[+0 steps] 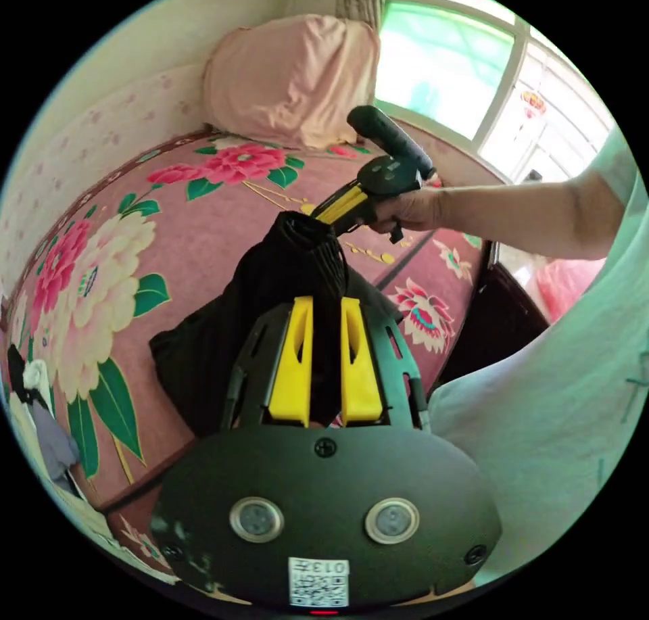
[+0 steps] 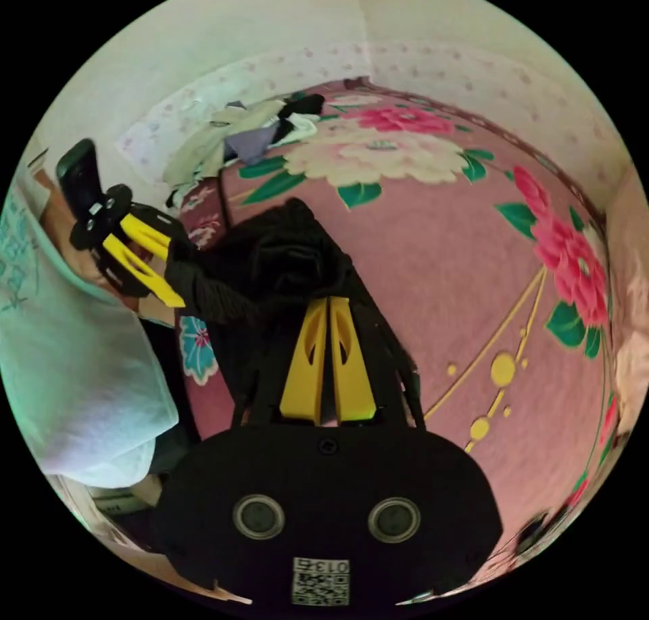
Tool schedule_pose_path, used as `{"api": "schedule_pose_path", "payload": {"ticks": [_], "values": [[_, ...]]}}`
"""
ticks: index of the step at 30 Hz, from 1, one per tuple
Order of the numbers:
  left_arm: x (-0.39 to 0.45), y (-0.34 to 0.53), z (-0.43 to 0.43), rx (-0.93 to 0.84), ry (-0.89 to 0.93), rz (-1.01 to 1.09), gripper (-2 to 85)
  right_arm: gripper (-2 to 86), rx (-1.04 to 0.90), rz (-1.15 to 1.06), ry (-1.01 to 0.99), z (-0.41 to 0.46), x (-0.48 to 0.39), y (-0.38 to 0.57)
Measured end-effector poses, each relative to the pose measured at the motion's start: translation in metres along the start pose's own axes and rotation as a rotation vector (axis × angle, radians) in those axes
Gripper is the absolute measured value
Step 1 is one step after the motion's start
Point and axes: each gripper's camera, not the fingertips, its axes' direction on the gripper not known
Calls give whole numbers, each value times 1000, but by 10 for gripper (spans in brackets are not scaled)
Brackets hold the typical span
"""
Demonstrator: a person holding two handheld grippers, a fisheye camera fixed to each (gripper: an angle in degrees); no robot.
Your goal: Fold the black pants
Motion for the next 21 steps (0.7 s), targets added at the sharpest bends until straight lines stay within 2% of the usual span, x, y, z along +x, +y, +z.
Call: {"api": "schedule_pose_path", "payload": {"ticks": [2, 4, 6, 9, 11, 13, 16, 21], "values": [[19, -4, 41, -92, -15, 62, 80, 49, -65, 113, -8, 30, 14, 36], [39, -5, 81, -207, 79, 121, 84, 76, -127, 241, -25, 52, 24, 78], [55, -8, 82, -194, 192, 168, 82, 88, -125, 315, -56, 55, 29, 110], [74, -10, 59, -149, 279, 216, 86, 107, -9, 489, -98, 43, 34, 162], [70, -10, 37, -95, 199, 201, 87, 117, 59, 556, -119, 39, 28, 182], [34, -10, 14, -26, 30, 63, 85, 125, 85, 563, -165, 50, 7, 182], [-31, -9, 14, -62, -163, -125, 85, 124, 68, 522, -244, 87, -30, 156], [-95, -23, 50, -176, -213, -216, 83, 87, -112, 518, -108, 179, -63, 127]]}}
